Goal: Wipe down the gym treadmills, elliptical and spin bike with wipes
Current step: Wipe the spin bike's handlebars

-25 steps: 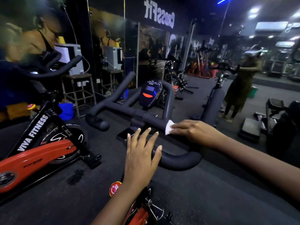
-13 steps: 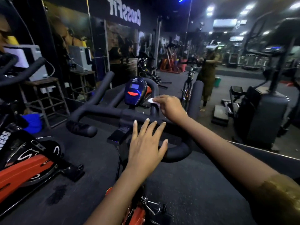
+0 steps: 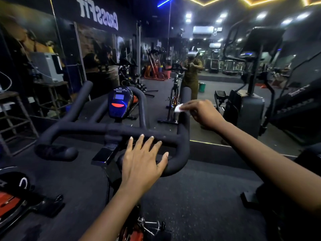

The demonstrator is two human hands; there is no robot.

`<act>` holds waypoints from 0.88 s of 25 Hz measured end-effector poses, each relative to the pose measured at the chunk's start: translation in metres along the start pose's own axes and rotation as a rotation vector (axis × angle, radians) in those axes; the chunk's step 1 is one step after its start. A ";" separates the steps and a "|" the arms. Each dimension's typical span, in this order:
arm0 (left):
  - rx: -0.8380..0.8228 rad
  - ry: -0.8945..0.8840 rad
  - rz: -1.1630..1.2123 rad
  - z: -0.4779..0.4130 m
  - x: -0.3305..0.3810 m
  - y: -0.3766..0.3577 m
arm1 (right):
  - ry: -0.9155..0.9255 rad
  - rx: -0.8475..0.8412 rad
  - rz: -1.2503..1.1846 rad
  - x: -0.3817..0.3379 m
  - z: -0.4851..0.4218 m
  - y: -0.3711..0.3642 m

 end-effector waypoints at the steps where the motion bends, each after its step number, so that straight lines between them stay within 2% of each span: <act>1: -0.016 0.011 -0.005 0.000 0.001 0.000 | -0.071 0.027 0.030 0.002 -0.002 -0.004; 4: -0.033 0.023 -0.013 0.001 0.001 0.000 | -0.231 -0.031 0.028 -0.009 0.009 -0.027; 8: -0.008 0.018 -0.004 0.001 0.000 0.000 | -0.290 0.102 -0.041 -0.051 0.054 -0.038; 12: 0.005 0.001 0.013 0.001 0.002 0.001 | -0.460 -0.051 0.006 -0.080 0.077 -0.028; 15: 0.016 -0.012 0.017 0.002 0.002 0.000 | -0.296 0.003 -0.056 -0.092 0.075 -0.014; 18: 0.026 -0.010 0.020 0.001 0.003 -0.001 | -0.094 -0.013 -0.072 -0.089 0.049 -0.015; 22: 0.021 -0.001 -0.009 0.000 0.004 -0.003 | 0.077 -0.216 -0.041 -0.079 0.022 -0.026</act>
Point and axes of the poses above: each hand's wrist, its own z-axis away from the middle knuckle, its own y-axis out of the back of the hand, x = y × z, the point moved 1 cm from there along -z, towards the middle knuckle, and after that the axes turned 3 degrees about -x, right-handed, at the moved point
